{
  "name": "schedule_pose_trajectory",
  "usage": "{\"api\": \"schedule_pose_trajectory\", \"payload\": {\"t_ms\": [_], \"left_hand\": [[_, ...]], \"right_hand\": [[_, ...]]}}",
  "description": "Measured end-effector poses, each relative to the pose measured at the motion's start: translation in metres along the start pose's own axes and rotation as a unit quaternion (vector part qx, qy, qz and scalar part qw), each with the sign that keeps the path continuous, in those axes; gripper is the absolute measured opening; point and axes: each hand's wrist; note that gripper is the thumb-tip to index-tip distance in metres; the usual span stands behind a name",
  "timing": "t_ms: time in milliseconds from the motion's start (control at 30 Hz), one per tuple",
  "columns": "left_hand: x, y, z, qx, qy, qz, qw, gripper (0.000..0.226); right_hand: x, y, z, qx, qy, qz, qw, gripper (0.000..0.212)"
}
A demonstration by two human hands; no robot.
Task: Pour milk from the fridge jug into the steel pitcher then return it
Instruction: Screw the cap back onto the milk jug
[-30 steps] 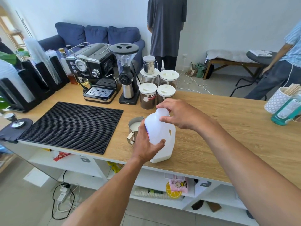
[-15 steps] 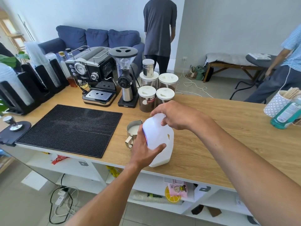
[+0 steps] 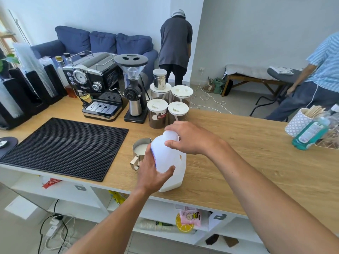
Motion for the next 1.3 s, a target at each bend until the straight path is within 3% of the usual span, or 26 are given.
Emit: {"api": "schedule_pose_trajectory", "payload": {"t_ms": [67, 200, 300, 467, 667, 867, 1033, 1300], "left_hand": [[-0.001, -0.001, 0.002, -0.003, -0.001, -0.007, 1.000, 0.105], [-0.003, -0.002, 0.005, 0.003, 0.005, -0.015, 1.000, 0.108], [-0.007, 0.000, 0.004, 0.000, 0.007, -0.018, 1.000, 0.107], [-0.011, -0.001, 0.005, -0.003, 0.012, -0.030, 0.999, 0.105], [-0.010, -0.001, 0.004, 0.014, 0.016, -0.029, 0.999, 0.106], [-0.007, 0.000, 0.002, 0.033, 0.009, -0.023, 0.999, 0.107], [-0.003, 0.003, -0.003, 0.055, 0.018, -0.008, 0.998, 0.108], [-0.001, 0.003, -0.005, 0.065, 0.038, -0.002, 0.997, 0.111]], "right_hand": [[-0.001, 0.001, 0.004, -0.044, -0.037, 0.013, 0.998, 0.047], [0.000, 0.000, 0.009, -0.120, -0.211, 0.020, 0.970, 0.069], [-0.009, -0.002, 0.005, -0.135, -0.161, 0.005, 0.978, 0.065], [-0.013, -0.001, 0.002, -0.033, 0.014, -0.018, 0.999, 0.052], [-0.003, 0.002, 0.010, -0.083, -0.082, 0.002, 0.993, 0.045], [0.001, 0.004, -0.002, -0.002, -0.047, -0.007, 0.999, 0.053], [0.002, 0.007, 0.005, -0.064, -0.114, -0.006, 0.991, 0.054], [-0.003, 0.011, 0.024, -0.142, -0.091, 0.008, 0.986, 0.054]]}}
Point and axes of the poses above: each hand's wrist, its own y-axis towards the middle knuckle, its own z-axis out of the palm, x = y × z, and after that the axes turned 14 degrees about y, right-handed
